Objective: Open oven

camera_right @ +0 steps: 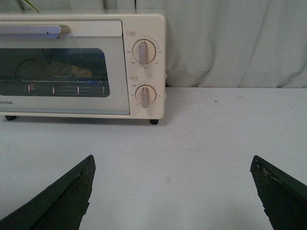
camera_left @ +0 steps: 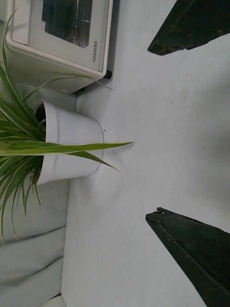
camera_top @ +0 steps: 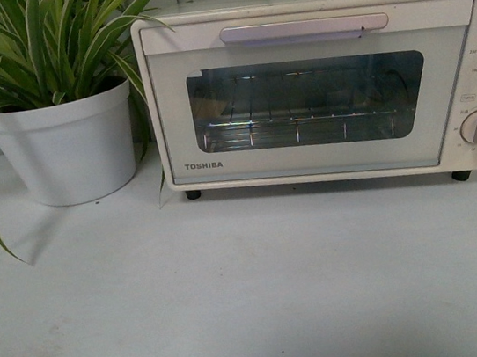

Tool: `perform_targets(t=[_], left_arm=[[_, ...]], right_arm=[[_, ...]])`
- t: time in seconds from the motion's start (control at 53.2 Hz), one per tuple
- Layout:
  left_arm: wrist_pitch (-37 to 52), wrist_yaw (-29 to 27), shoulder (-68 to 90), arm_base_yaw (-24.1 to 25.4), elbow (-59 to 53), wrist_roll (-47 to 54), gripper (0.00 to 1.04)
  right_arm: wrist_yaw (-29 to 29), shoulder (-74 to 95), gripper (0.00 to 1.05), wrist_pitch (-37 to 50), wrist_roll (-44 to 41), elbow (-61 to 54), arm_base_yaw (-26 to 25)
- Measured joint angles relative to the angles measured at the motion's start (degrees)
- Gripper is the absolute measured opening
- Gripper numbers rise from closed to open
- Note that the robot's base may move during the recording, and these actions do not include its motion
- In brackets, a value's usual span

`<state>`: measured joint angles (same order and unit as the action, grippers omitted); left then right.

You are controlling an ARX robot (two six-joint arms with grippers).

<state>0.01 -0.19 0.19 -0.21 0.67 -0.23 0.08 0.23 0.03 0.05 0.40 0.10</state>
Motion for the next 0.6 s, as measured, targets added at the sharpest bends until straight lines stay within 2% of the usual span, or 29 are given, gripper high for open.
perform_targets(t=[0.602], left_arm=[[0.00,0.00,0.00,0.00,0.02,0.00,0.98]], right_arm=[[-0.02,0.00,0.95,0.00,0.00,0.00,0.00]])
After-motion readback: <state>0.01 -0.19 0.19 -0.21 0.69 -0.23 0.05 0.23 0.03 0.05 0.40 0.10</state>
